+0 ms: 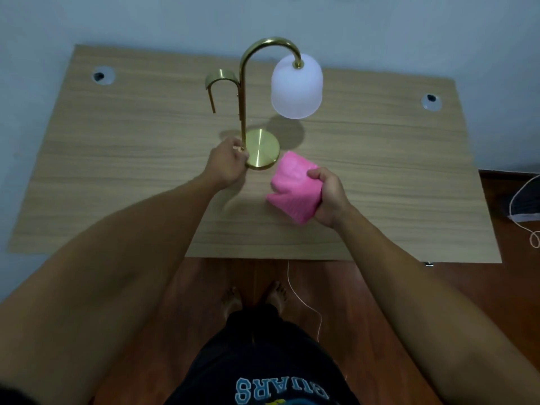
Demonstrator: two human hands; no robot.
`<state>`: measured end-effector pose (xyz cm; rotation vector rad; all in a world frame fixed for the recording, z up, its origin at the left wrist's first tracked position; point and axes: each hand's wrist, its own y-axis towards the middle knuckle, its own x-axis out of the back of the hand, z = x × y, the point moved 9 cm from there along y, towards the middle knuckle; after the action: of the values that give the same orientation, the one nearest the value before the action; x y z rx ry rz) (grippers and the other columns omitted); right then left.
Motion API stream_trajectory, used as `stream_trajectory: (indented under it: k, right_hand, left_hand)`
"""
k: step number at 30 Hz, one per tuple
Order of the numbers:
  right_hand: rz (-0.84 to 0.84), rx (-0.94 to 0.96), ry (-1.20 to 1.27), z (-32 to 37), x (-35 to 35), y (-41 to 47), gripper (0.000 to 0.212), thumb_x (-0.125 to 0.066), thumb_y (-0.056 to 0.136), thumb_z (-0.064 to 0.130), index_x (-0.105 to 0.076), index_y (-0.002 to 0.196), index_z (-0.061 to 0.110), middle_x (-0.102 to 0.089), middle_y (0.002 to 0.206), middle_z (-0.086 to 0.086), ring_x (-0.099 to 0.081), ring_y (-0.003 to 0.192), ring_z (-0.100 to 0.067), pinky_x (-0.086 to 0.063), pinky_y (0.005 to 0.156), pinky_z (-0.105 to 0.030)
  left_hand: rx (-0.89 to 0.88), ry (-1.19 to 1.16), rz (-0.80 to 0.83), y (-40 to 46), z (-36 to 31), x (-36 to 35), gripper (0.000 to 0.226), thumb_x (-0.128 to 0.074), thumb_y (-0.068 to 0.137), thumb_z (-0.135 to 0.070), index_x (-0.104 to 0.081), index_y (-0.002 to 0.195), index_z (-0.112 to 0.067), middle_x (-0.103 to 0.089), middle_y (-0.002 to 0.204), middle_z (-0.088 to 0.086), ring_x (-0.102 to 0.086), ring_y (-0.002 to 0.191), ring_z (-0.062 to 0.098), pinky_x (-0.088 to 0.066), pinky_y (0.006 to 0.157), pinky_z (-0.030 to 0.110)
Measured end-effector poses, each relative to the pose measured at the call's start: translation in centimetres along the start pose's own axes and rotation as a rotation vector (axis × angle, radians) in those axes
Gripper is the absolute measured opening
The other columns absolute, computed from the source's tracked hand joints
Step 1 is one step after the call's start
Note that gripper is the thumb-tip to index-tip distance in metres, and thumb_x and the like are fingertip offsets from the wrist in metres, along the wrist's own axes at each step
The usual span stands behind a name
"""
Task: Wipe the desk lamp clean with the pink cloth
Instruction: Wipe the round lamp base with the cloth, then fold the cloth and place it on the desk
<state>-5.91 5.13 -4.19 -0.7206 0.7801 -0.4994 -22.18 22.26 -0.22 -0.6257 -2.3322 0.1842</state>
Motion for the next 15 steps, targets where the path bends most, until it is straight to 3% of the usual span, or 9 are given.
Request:
stream_trajectory:
  k: [3,7,9,11,15]
  right_hand:
    - [0.046,-0.012,-0.011,-0.1,-1.3,-1.5,0.055,-0.058,0.091,0.019,-0.041,0.142,0.013,-0.058,0.138,-0.026,-0.058,0.131,-0.047,-0.045,0.109,-0.064]
    - [0.097,0.015,-0.126,0.0,-3.2,-3.7,0.026,-0.051,0.094,0.017,-0.046,0.119,0.010,-0.063,0.099,-0.017,-0.070,0.081,-0.032,-0.062,0.075,-0.046]
    - [0.120,0.015,-0.158,0.0,-3.5,-4.4,0.037,-0.056,0.089,0.017,-0.046,0.123,0.008,-0.065,0.097,-0.017,-0.069,0.081,-0.032,-0.061,0.077,-0.046]
    - [0.128,0.013,-0.202,0.0,-3.4,-4.9,0.048,-0.063,0.081,0.018,-0.043,0.124,0.010,-0.064,0.098,-0.017,-0.068,0.085,-0.033,-0.058,0.084,-0.047]
    - [0.137,0.034,-0.284,0.6,-2.9,-5.9,0.043,-0.063,0.082,0.017,-0.044,0.120,0.010,-0.064,0.097,-0.017,-0.067,0.087,-0.033,-0.056,0.083,-0.046]
  left_hand:
    - [0.065,-0.234,0.140,-2.6,-0.5,-1.5,0.017,-0.062,0.092,-0.025,-0.073,0.099,-0.013,-0.074,0.101,0.009,-0.068,0.092,0.020,-0.050,0.082,0.030]
    - [0.153,-0.463,0.303,-5.6,-1.9,-3.3,0.034,-0.059,0.087,-0.035,-0.075,0.103,-0.010,-0.078,0.105,0.001,-0.069,0.099,0.020,-0.047,0.089,0.039]
    - [0.160,-0.560,0.325,-6.7,-2.5,-3.5,0.024,-0.058,0.089,-0.034,-0.073,0.095,-0.017,-0.076,0.090,-0.006,-0.067,0.084,0.014,-0.044,0.080,0.033]
    - [0.161,-0.582,0.332,-7.6,-2.9,-3.5,0.022,-0.060,0.090,-0.034,-0.072,0.098,-0.018,-0.075,0.089,-0.007,-0.065,0.083,0.011,-0.041,0.080,0.032]
    - [0.164,-0.624,0.317,-8.6,-3.5,-3.2,0.052,-0.064,0.079,-0.037,-0.069,0.120,-0.005,-0.073,0.106,0.007,-0.061,0.096,0.022,-0.043,0.087,0.038]
